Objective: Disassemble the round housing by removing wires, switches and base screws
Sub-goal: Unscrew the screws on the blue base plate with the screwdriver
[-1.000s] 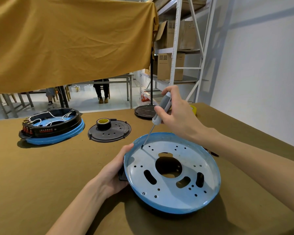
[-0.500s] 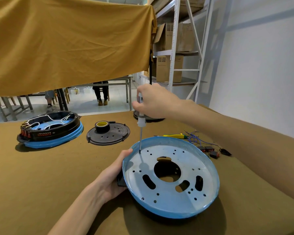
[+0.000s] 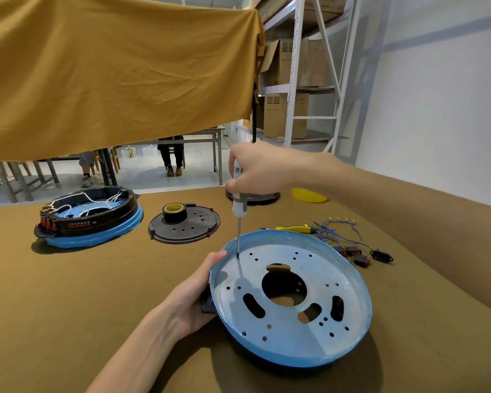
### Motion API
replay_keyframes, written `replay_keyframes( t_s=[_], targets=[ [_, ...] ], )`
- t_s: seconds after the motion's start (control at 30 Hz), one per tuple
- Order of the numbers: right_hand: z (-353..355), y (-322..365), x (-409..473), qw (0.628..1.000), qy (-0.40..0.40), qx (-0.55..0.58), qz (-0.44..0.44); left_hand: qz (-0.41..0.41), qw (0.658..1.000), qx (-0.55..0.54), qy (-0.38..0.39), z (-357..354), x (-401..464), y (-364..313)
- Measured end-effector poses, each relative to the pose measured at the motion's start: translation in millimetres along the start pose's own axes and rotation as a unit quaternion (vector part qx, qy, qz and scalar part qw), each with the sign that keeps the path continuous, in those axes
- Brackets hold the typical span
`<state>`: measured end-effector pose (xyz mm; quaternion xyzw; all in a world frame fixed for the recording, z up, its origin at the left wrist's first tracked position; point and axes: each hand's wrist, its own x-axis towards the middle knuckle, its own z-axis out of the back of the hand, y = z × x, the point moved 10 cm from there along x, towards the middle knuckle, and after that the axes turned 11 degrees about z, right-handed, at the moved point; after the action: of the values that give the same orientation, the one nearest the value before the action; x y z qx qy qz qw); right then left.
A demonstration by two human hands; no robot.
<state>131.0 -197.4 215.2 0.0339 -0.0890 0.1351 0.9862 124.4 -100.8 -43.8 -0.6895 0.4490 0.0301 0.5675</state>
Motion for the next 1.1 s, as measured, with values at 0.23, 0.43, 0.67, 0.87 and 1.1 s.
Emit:
replay_keyframes(
  t_s=[0.23,0.43,0.67,0.87,1.1],
  targets=[
    [-3,2,3,0.999,0.051,-0.009,-0.005,0.003,1.0,-0.002,-0.008,2,1,1],
    [4,6,11,0.998,-0.017,-0.064,0.015,-0.001,1.0,0.002,-0.009,4,2,1],
    [-2,13,5,0.998,0.058,-0.008,-0.005,0.01,1.0,-0.006,0.001,0,0,2],
    [3,27,10,0.995,-0.01,-0.093,0.039,0.012,1.0,0.001,-0.001,0,0,2],
    [-6,30,14,0.997,0.066,-0.032,0.035,0.014,1.0,-0.002,-0.007,-1,-3,3]
  ],
)
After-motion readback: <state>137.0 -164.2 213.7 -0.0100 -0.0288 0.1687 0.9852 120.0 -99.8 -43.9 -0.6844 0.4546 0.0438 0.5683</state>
